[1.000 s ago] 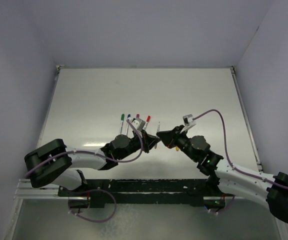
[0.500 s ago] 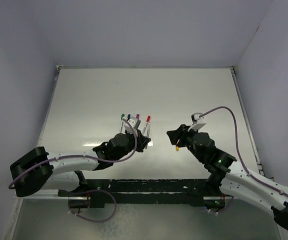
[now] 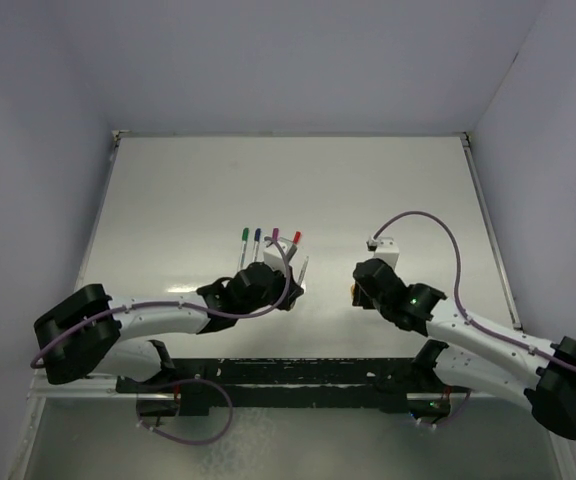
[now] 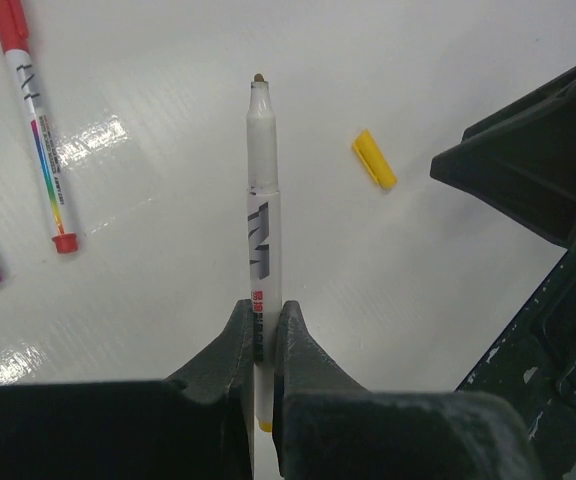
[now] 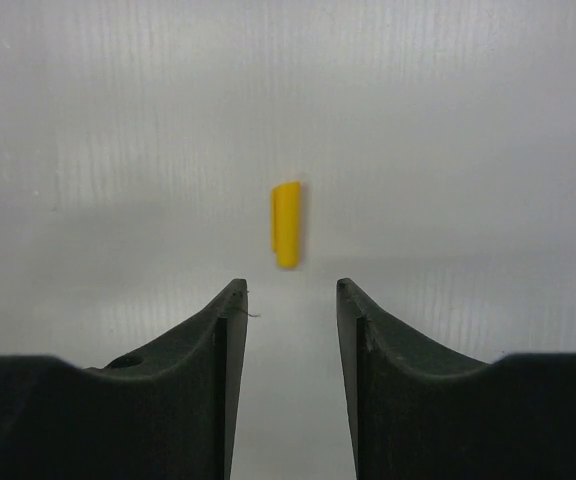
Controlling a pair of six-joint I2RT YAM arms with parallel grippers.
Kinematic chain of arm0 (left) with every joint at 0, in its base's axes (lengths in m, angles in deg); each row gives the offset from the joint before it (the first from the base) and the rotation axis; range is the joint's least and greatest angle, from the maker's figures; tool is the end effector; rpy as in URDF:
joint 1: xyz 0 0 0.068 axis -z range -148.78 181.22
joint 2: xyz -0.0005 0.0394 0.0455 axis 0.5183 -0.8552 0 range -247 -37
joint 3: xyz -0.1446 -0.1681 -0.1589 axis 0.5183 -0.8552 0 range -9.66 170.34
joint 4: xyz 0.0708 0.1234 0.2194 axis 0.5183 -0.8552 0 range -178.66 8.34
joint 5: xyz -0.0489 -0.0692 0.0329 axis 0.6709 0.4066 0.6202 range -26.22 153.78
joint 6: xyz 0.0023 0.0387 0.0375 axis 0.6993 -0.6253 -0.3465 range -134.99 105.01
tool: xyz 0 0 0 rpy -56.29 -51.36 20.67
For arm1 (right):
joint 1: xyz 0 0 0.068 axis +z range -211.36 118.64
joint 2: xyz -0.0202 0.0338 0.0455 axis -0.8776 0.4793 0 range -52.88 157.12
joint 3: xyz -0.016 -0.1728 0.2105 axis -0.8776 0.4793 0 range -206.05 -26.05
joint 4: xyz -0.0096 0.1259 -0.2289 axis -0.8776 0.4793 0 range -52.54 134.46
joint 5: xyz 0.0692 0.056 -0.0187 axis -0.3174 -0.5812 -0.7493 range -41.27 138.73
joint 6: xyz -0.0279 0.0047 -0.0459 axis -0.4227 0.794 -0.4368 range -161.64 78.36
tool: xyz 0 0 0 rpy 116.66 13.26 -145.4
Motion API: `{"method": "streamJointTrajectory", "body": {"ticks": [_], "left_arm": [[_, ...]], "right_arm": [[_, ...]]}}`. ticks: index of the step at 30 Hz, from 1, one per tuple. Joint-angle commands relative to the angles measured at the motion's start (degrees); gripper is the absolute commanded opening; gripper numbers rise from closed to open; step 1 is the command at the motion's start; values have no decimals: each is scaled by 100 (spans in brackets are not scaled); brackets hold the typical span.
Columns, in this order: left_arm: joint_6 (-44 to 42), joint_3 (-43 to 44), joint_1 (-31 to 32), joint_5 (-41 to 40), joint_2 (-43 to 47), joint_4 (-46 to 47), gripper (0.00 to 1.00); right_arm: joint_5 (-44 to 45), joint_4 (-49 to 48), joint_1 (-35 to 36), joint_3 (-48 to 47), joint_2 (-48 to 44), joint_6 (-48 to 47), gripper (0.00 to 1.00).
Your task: Insert the pens into the pen caps
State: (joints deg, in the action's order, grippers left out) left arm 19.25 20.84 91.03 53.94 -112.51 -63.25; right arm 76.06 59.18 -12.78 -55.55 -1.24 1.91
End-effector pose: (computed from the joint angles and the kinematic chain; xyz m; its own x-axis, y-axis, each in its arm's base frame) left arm 0.1397 -0.2278 0.1894 -0.6220 -0.0332 -0.7823 0.5138 0.7366 -0.4399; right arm 0.1325 0.1256 0.2105 -0.6403 0.1993 -0.7418 -0.0084 0.9639 0.2662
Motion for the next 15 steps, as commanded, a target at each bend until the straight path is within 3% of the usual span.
{"method": "streamJointTrajectory", "body": {"ticks": [1,15], "left_arm": [[-106,292,13,304,-117,-51,0],[-198,360,13,471,-231,-142,0]], "right_arm": [[-241,-123,-168,-124,481,-191,44],[-857,-1036,-658,-248,1544,-707,43]]}}
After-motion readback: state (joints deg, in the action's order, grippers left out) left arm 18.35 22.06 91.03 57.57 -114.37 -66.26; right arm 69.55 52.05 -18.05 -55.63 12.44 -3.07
